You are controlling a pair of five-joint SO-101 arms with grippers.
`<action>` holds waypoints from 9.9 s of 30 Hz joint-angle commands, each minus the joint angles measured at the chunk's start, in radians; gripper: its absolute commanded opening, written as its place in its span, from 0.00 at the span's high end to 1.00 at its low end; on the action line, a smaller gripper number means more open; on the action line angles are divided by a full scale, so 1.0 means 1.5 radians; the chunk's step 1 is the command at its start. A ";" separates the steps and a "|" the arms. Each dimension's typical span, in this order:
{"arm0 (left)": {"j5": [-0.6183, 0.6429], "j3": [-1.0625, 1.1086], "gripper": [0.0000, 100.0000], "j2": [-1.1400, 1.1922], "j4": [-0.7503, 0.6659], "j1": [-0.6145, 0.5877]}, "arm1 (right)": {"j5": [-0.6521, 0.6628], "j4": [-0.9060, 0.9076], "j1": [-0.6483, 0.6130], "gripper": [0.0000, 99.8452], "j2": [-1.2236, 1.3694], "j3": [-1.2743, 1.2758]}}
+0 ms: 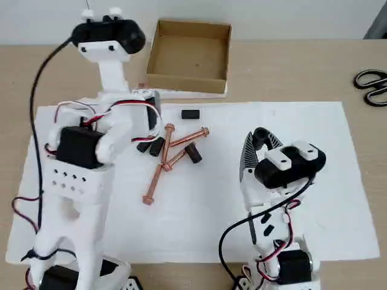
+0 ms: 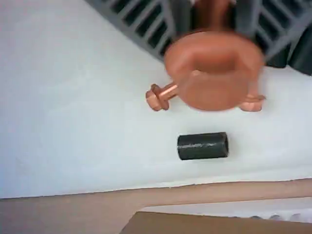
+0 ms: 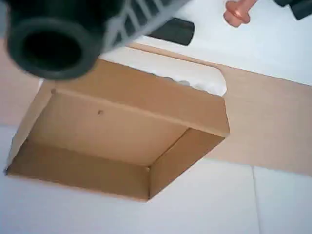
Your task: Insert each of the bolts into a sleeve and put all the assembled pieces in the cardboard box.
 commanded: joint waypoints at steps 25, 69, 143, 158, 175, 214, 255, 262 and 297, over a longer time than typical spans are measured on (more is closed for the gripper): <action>0.009 0.339 0.99 -0.225 -0.457 0.158 | -0.008 -0.019 -0.156 1.00 -0.010 0.104; 0.007 0.588 0.99 -0.281 -0.762 0.216 | -0.007 -0.019 -0.154 1.00 -0.010 0.103; 0.009 0.636 0.99 -0.276 -0.757 0.250 | -0.008 -0.016 -0.161 1.00 -0.010 0.098; 0.008 0.680 0.99 -0.281 -0.756 0.253 | -0.008 -0.018 -0.159 1.00 -0.010 0.098; -0.014 0.692 0.99 -0.281 -0.702 0.278 | -0.008 -0.019 -0.159 1.00 -0.010 0.098; -0.119 0.465 0.74 -0.281 -0.240 0.271 | -0.008 -0.019 -0.157 1.00 -0.010 0.098; -0.245 0.291 0.74 -0.281 0.083 -0.368 | 0.085 0.066 -0.014 1.00 0.769 -0.801; -0.245 0.291 0.74 -0.281 0.131 -0.403 | 0.082 0.064 -0.016 1.00 1.192 -1.186; -0.245 0.292 0.74 -0.281 0.169 -0.414 | 0.083 -0.003 -0.042 0.72 1.971 -1.891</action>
